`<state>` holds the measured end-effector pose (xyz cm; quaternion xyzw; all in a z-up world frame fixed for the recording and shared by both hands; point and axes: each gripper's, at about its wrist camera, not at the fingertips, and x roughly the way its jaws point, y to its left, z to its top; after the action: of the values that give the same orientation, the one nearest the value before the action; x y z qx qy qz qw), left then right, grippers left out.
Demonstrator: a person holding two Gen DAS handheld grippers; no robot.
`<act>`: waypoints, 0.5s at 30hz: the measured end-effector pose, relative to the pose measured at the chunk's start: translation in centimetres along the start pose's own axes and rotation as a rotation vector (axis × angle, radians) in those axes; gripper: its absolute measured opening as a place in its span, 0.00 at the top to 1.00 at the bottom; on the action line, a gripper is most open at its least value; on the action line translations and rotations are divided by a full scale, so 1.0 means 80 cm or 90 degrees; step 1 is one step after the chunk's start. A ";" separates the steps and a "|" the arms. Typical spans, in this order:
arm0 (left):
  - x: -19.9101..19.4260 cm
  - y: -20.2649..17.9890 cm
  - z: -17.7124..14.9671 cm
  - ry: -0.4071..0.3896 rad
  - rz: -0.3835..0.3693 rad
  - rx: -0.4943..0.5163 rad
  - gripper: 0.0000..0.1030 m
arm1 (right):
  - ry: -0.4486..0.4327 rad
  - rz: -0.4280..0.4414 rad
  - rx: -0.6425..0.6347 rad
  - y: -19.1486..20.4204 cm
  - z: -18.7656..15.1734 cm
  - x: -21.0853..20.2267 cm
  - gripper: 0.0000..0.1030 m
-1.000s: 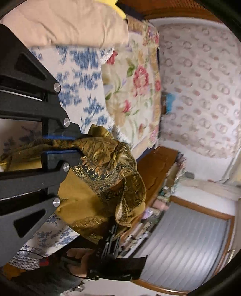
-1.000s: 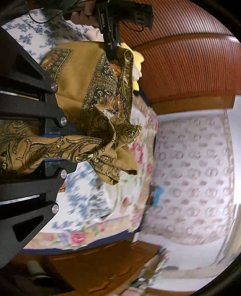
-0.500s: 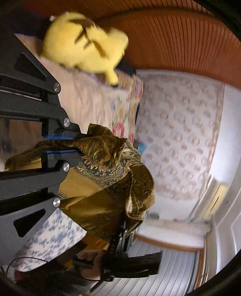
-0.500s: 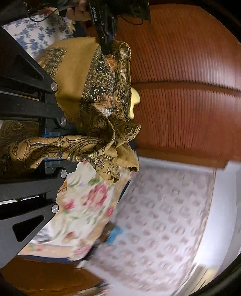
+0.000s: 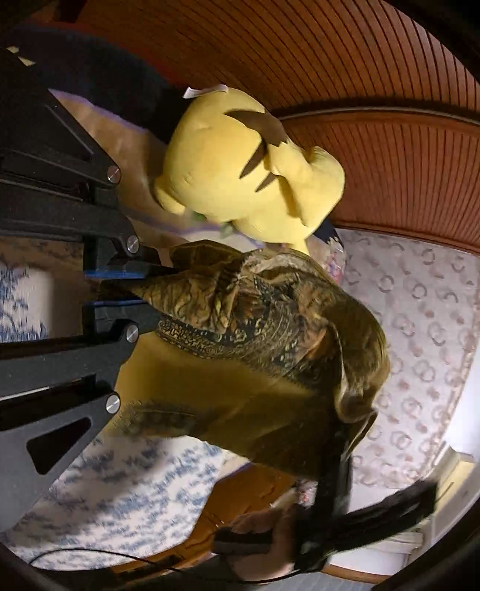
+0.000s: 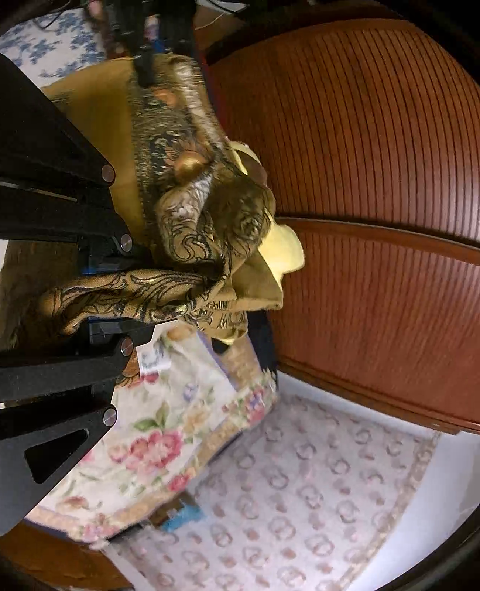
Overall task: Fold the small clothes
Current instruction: 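Lift the folded shirt with both grippers toward the yellow plush toy, then lower the folded shirt beside the yellow plush toy and open both grippers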
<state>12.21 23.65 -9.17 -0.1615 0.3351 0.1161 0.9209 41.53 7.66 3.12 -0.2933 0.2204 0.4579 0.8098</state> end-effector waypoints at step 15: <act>-0.016 -0.002 -0.001 -0.012 0.016 0.027 0.70 | -0.037 -0.039 0.133 0.007 -0.005 0.013 0.56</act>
<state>11.28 23.33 -8.38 -0.1366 0.3309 0.1222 0.9257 41.51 8.24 2.01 -0.2006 0.2344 0.4155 0.8557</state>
